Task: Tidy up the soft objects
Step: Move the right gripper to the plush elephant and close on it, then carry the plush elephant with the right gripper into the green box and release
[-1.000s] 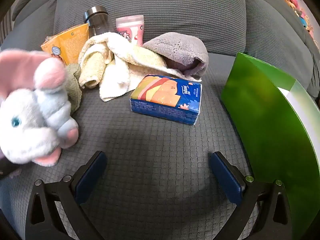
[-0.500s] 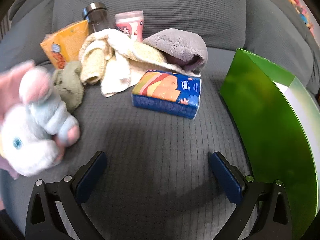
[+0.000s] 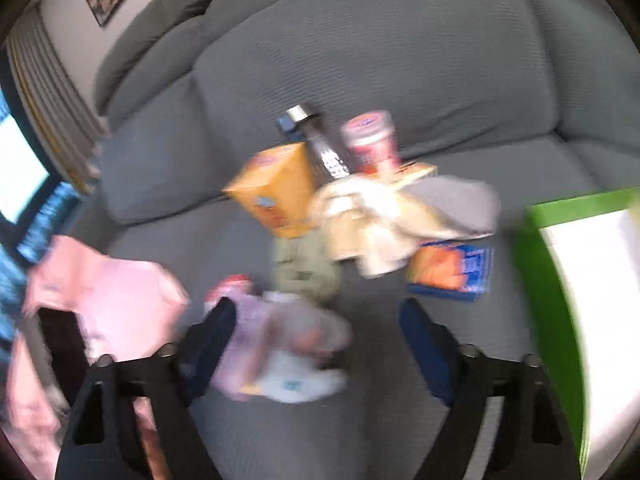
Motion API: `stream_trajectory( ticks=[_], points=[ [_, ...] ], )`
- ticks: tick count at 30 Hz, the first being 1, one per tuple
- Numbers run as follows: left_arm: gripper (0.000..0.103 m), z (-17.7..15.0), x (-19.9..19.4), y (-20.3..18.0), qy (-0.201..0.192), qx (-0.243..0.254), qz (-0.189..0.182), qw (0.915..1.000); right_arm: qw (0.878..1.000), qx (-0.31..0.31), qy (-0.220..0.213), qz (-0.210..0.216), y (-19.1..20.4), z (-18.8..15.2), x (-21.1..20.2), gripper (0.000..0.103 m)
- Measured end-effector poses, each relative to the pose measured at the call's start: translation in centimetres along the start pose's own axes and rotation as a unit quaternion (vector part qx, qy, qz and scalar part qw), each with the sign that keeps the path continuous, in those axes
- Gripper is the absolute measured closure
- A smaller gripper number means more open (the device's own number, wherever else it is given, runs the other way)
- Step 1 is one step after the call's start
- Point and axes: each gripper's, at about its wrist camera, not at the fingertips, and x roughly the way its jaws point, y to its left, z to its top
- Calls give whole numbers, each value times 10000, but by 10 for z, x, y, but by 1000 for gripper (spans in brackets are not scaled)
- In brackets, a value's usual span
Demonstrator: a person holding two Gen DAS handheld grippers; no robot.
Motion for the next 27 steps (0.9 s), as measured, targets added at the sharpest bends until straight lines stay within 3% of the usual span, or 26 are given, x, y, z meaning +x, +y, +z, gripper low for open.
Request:
stream_trajectory(
  ticks=[3, 8, 11, 12, 13, 14, 17, 24, 27],
  points=[
    [55, -5, 6, -7, 277, 151, -387, 9988, 9999, 61, 114, 10, 3, -2, 19, 41],
    [55, -15, 21, -25, 581, 767, -103, 9953, 9968, 341, 564, 459, -4, -12, 50, 41],
    [55, -19, 30, -25, 778, 820, 37, 9936, 9945, 465, 725, 590, -9, -17, 65, 41],
    [55, -20, 33, -23, 825, 810, 121, 9932, 9936, 547, 764, 625, -12, -18, 68, 48],
    [55, -20, 34, -20, 856, 793, 198, 9930, 9937, 594, 731, 606, -14, -20, 72, 64],
    [55, -20, 35, -17, 873, 747, 301, 9929, 9944, 548, 710, 562, -13, -21, 73, 69],
    [55, -18, 37, -7, 907, 564, 535, 9928, 9956, 465, 622, 519, -10, -22, 66, 73],
    [45, -20, 39, 5, 1078, 284, 611, 9919, 9993, 58, 355, 92, 0, -21, 24, 74],
    [46, -23, 41, 6, 1058, 334, 953, 9892, 9997, -35, 214, -107, -3, -21, 5, 74]
  ],
)
